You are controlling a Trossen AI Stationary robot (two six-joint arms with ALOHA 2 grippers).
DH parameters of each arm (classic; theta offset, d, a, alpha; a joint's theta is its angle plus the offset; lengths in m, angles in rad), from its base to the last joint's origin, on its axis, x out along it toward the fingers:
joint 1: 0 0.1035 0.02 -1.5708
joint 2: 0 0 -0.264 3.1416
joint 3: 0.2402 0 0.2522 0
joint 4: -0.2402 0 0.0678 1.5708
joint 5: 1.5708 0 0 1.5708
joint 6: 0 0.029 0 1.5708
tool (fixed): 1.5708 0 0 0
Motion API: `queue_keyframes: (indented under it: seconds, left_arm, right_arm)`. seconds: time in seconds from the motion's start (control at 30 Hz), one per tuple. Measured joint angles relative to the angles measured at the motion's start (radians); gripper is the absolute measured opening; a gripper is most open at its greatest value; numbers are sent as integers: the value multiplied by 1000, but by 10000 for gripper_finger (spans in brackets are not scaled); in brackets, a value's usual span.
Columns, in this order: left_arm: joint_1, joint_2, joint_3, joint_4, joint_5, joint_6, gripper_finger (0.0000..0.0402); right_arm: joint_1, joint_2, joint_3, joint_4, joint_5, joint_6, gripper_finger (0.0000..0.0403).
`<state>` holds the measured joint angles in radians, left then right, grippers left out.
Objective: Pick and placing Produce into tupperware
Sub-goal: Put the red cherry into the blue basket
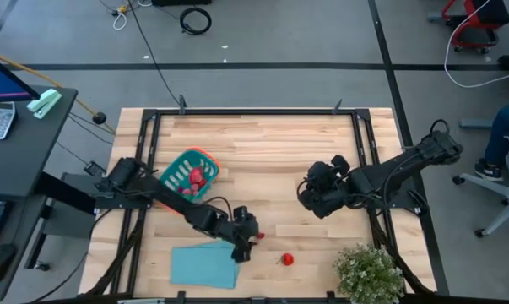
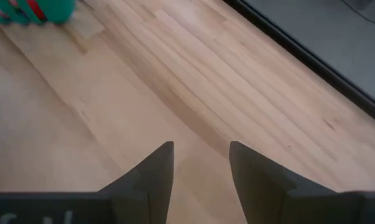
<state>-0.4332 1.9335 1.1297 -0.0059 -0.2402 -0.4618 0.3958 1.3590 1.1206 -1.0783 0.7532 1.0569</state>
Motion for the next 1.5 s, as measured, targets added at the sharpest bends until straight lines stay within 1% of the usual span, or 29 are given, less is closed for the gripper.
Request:
queue_keyframes:
  seconds: [0.07, 0.23, 0.47, 0.6, 0.83, 1.0, 1.07, 1.13, 1.2, 1.27, 1.3, 1.33, 1.4, 1.5]
  left_arm:
    - [6, 10, 0, 0, -30, 0, 209]
    - [15, 25, 1, 1, -33, -27, 201]
    - [2, 32, 1, -2, -32, -25, 203]
    - [4, 57, 0, -13, -38, -26, 205]
    - [13, 105, 5, 25, -59, -27, 191]
    - [15, 99, 3, 38, -55, 0, 167]
    - [16, 92, 3, 33, -53, 14, 148]
    - [18, 84, 2, 26, -49, 36, 119]
    - [18, 65, 0, 13, -44, 67, 78]
    - [18, 19, 0, -26, -47, 124, 30]
    - [20, -14, 0, -58, -60, 148, 18]
    - [22, -53, 1, -100, -84, 158, 16]
    - [28, -142, 1, -218, -169, 161, 19]
    - [34, -310, 1, -412, -341, 189, 16]
  right_arm:
    - [0, 0, 0, 24, 0, 0, 164]
    - [0, -2, 0, 63, -2, 0, 164]
    - [0, -2, 0, 63, -2, -3, 164]
    - [0, -2, 0, 62, -2, -3, 164]
    - [0, -2, 0, 63, -2, -4, 164]
    - [0, -2, 0, 63, -2, -4, 164]
    - [0, -2, 0, 63, -3, -5, 164]
    - [0, -2, 0, 63, -3, -5, 164]
    - [0, -2, 0, 63, -3, -5, 164]
    - [0, -2, 0, 63, -3, -5, 164]
    - [0, -2, 0, 63, -3, -5, 164]
    - [0, -2, 0, 63, -3, -5, 164]
    - [0, -2, 0, 63, -6, -5, 164]
    - [0, -2, 1, 63, -28, -5, 164]
